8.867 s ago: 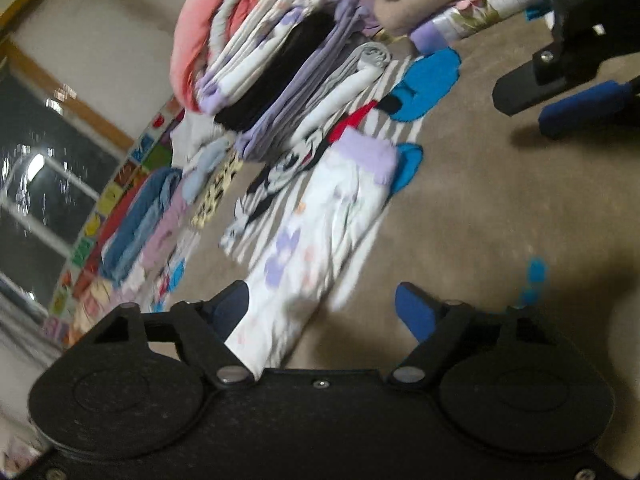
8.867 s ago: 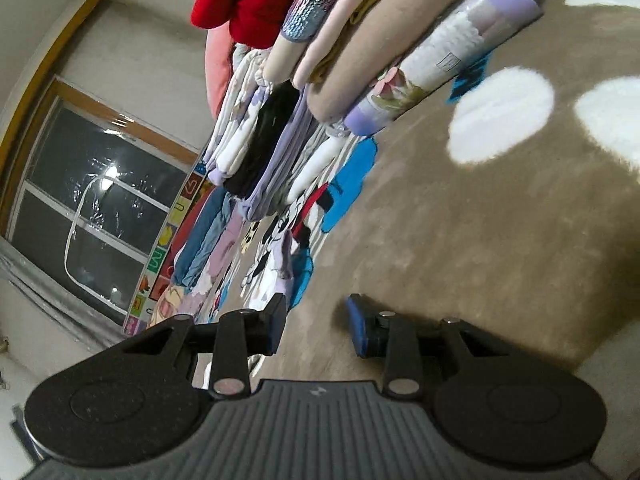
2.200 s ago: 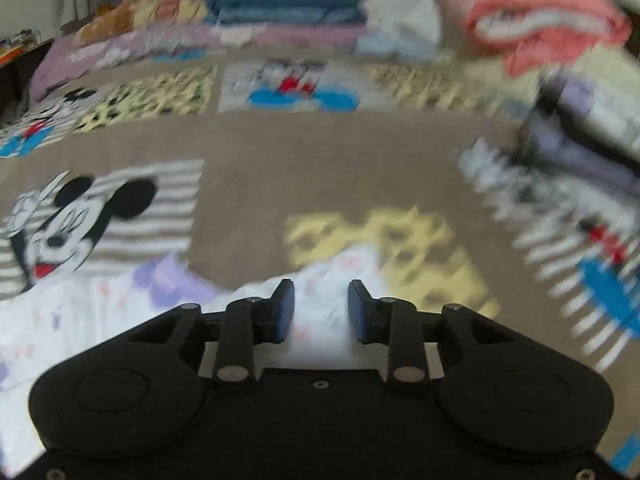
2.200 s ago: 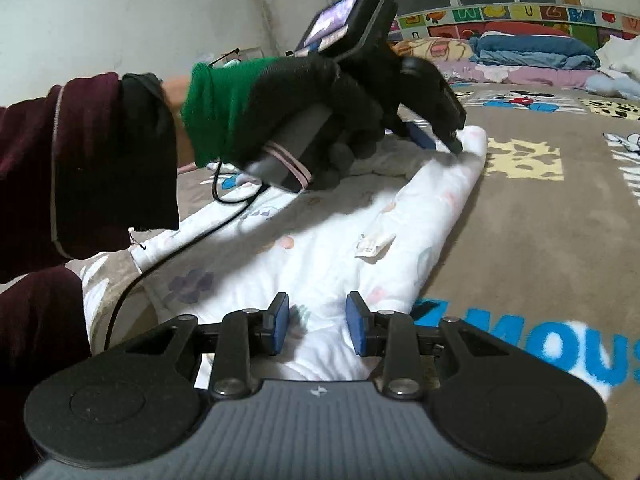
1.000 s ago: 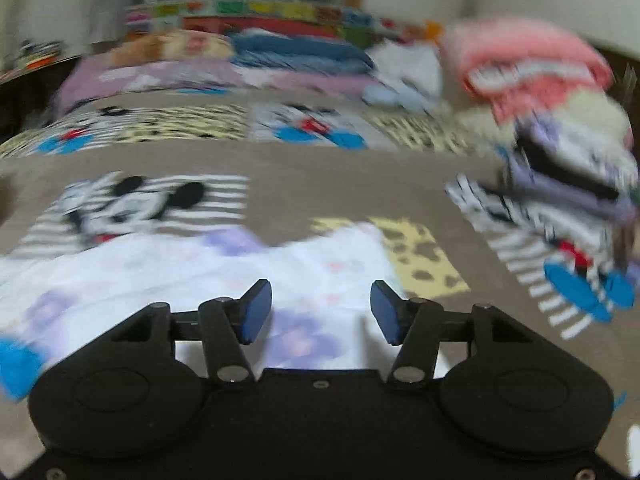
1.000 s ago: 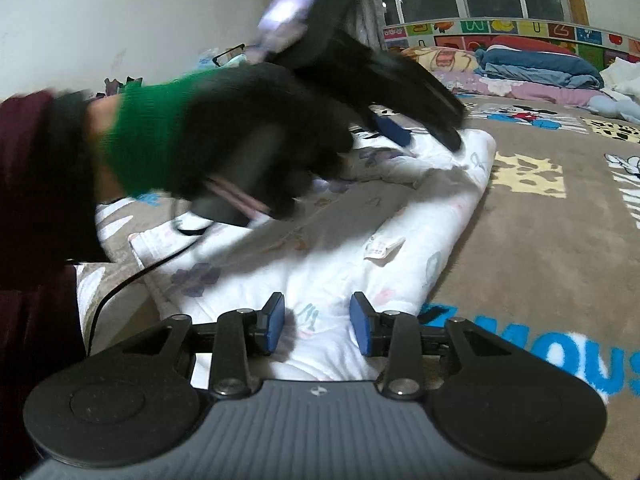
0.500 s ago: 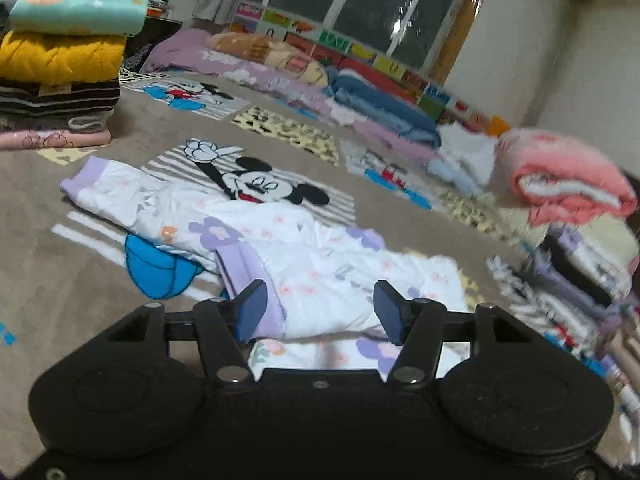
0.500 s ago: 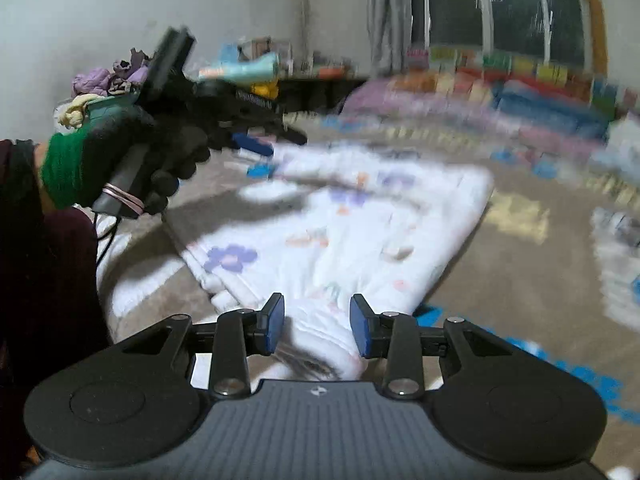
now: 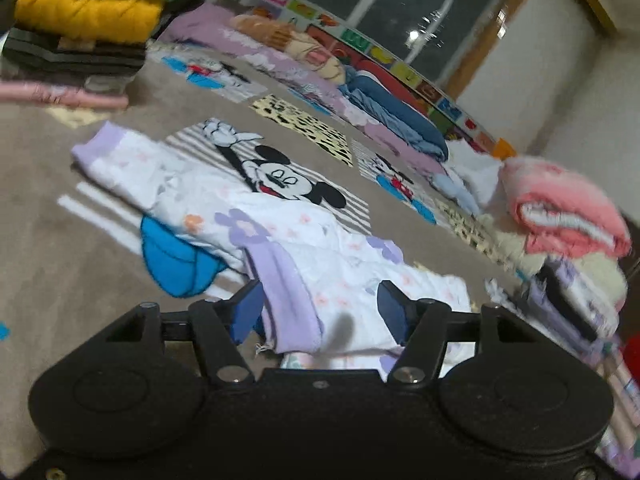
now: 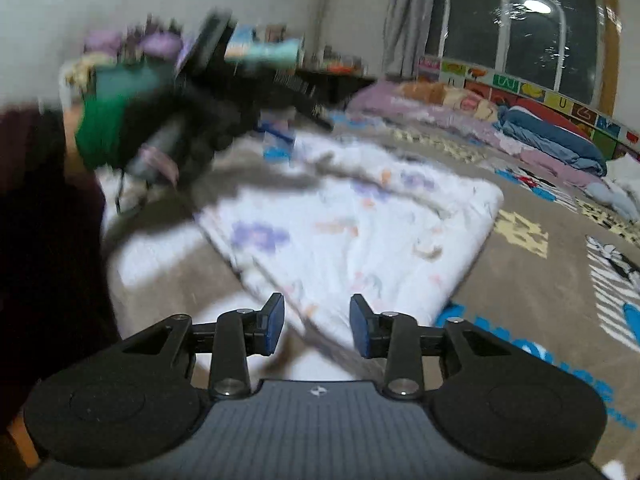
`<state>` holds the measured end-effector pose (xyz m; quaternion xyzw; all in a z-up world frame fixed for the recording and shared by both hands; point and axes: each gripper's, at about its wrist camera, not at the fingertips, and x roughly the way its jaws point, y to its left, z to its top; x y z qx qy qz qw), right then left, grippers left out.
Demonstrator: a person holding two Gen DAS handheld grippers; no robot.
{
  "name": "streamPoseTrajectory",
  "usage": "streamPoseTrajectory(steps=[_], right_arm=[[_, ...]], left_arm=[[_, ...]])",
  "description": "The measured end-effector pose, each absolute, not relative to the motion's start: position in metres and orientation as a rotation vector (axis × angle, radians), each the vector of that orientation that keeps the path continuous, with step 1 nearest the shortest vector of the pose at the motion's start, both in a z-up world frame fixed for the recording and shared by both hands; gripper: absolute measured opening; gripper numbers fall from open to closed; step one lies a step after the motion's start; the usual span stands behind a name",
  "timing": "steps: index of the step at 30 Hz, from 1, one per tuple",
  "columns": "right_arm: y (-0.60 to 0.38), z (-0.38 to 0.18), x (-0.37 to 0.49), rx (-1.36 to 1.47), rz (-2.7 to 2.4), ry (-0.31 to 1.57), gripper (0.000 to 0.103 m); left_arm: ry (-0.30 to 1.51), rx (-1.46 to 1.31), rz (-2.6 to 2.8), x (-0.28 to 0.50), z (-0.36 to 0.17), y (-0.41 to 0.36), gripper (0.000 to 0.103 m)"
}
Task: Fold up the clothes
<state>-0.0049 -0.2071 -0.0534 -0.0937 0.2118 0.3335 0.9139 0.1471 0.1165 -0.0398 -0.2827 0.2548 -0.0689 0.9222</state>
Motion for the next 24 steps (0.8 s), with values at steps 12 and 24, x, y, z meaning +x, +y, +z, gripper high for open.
streamPoseTrajectory(steps=[12,24], right_arm=[[-0.266,-0.065,0.042,0.334,0.613,0.467,0.038],[-0.253,-0.087,0.056,0.353,0.628,0.538,0.038]], left_arm=[[0.579,-0.768,-0.141,0.174,-0.061,0.138,0.062],[0.574,-0.757,-0.204,0.169,-0.047,0.133,0.012]])
